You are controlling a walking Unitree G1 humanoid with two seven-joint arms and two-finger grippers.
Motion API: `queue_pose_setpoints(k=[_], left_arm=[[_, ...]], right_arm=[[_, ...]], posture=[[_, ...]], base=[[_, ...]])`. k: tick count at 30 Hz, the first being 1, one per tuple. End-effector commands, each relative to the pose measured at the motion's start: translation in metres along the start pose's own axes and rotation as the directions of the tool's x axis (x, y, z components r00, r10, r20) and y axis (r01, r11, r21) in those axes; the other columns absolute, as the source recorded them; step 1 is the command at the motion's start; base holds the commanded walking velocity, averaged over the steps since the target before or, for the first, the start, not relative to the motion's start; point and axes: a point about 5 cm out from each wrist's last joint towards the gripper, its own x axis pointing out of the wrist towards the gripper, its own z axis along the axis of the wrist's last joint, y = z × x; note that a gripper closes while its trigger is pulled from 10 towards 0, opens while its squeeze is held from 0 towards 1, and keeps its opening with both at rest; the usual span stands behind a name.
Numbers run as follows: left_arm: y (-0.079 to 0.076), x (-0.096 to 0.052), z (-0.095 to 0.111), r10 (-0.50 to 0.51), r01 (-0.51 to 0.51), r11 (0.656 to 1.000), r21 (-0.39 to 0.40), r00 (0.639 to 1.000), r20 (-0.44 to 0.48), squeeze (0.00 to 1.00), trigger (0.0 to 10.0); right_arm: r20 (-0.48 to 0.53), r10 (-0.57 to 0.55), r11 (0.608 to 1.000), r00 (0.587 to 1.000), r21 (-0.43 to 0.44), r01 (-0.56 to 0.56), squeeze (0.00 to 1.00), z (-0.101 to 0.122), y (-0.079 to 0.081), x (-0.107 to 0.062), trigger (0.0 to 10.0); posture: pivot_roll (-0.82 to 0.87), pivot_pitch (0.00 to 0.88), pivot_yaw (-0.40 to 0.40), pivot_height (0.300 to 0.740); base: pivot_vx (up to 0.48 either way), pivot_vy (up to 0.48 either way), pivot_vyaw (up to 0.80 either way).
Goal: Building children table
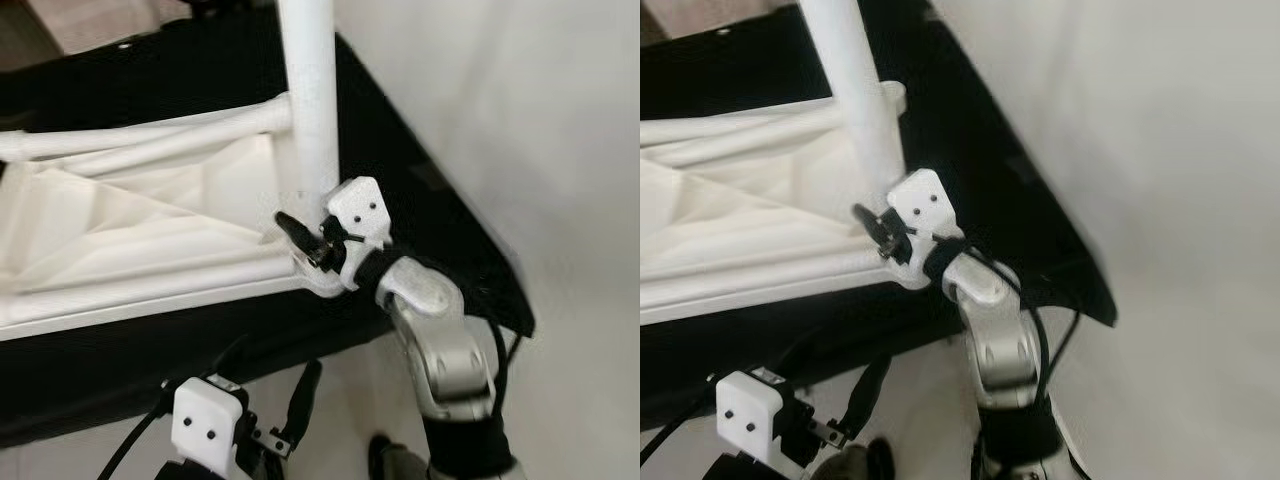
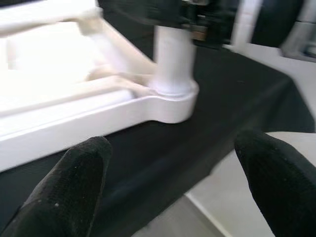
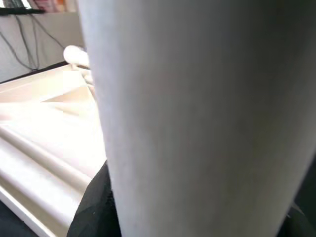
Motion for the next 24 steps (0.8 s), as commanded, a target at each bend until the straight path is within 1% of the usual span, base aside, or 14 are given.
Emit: queue_pose_setpoints(k=[1,5,6,8,11,12,14,15,16,17,18,19,21,24], left_arm=[[0.000,-0.002,-0.005,-0.011,0.011,1.000,-0.004,0.999,-0.031,0.00,10.0],[0.001,-0.002,-0.005,-0.001,0.001,1.000,0.000,1.000,-0.027,0.00,10.0],[0.001,-0.002,-0.005,0.004,-0.004,1.000,0.002,1.000,-0.025,0.00,10.0],[0.001,-0.001,-0.005,0.006,-0.006,1.000,0.004,1.000,-0.024,0.00,10.0],[0.001,-0.001,-0.005,0.007,-0.007,1.000,0.004,1.000,-0.024,0.00,10.0],[0.001,-0.001,-0.005,0.003,-0.003,1.000,0.002,1.000,-0.024,0.00,10.0],[0.000,-0.001,-0.005,-0.006,0.006,1.000,-0.003,1.000,-0.026,0.00,10.0],[0.000,-0.001,-0.005,-0.006,0.006,1.000,-0.003,1.000,-0.026,0.00,10.0],[0.000,-0.001,-0.005,-0.008,0.008,1.000,-0.004,1.000,-0.026,0.00,10.0],[-0.001,-0.001,-0.005,-0.009,0.008,1.000,-0.004,1.000,-0.027,0.00,10.0],[-0.001,-0.001,-0.005,-0.009,0.008,1.000,-0.004,1.000,-0.027,0.00,10.0],[-0.001,-0.001,-0.005,-0.008,0.008,1.000,-0.004,1.000,-0.027,0.00,10.0],[-0.001,-0.002,-0.004,-0.007,0.006,1.000,-0.003,1.000,-0.029,0.00,10.0],[-0.001,-0.003,-0.004,-0.006,0.005,1.000,-0.003,1.000,-0.031,0.00,10.0]], right_arm=[[-0.212,0.000,0.997,0.977,0.072,0.016,0.00,-0.044,0.008,0.000,0.0],[-0.183,0.008,0.998,0.983,0.065,0.004,0.00,-0.037,-0.001,0.008,0.0],[-0.147,0.049,0.997,0.988,0.067,-0.040,0.00,-0.032,-0.002,0.011,10.0],[-0.099,0.117,0.991,0.988,0.073,-0.110,0.15,-0.025,-0.003,0.014,10.0],[-0.075,0.146,0.987,0.986,0.078,-0.140,0.15,-0.020,-0.002,0.015,10.0],[-0.025,0.246,0.967,0.969,0.069,-0.244,1.00,-0.012,-0.003,0.018,10.0],[0.089,0.491,0.867,0.867,0.042,-0.496,1.00,0.007,-0.008,0.020,10.0],[0.089,0.491,0.867,0.867,0.042,-0.496,1.00,0.007,-0.008,0.020,10.0],[0.121,0.603,0.793,0.789,0.015,-0.609,1.00,0.013,-0.010,0.019,10.0],[0.126,0.683,0.727,0.719,-0.026,-0.686,0.54,0.018,-0.011,0.019,10.0],[0.126,0.683,0.727,0.719,-0.026,-0.686,0.54,0.018,-0.011,0.019,10.0],[0.119,0.731,0.680,0.671,-0.044,-0.732,0.00,0.019,-0.012,0.020,10.0],[0.090,0.803,0.595,0.589,-0.072,-0.801,0.00,0.022,-0.015,0.026,10.0],[0.080,0.830,0.557,0.552,-0.073,-0.827,0.00,0.023,-0.016,0.027,10.0]], posture=[[-0.01,0.309,0.039,0.740],[-0.01,0.310,0.036,0.740],[0.00,0.311,0.038,0.740],[0.00,0.309,0.040,0.740],[0.00,0.309,0.040,0.740],[-0.01,0.305,0.043,0.740],[0.00,0.301,0.044,0.740],[0.00,0.301,0.044,0.740],[0.00,0.300,0.047,0.740],[0.00,0.300,0.047,0.740],[0.00,0.300,0.047,0.740],[0.00,0.300,0.047,0.740],[0.03,0.300,0.053,0.740],[0.05,0.299,0.057,0.740]], base=[[0.000,0.000,0.00],[0.000,0.000,0.00],[0.000,0.000,0.00],[0.000,0.000,0.00],[0.000,0.000,0.00],[0.000,0.000,0.00],[0.000,0.000,0.00],[0.000,0.000,0.00],[0.000,0.000,0.00],[0.000,0.000,0.00],[0.000,0.000,0.00],[0.000,0.000,0.00],[0.000,0.000,0.00],[0.000,0.000,0.00]])
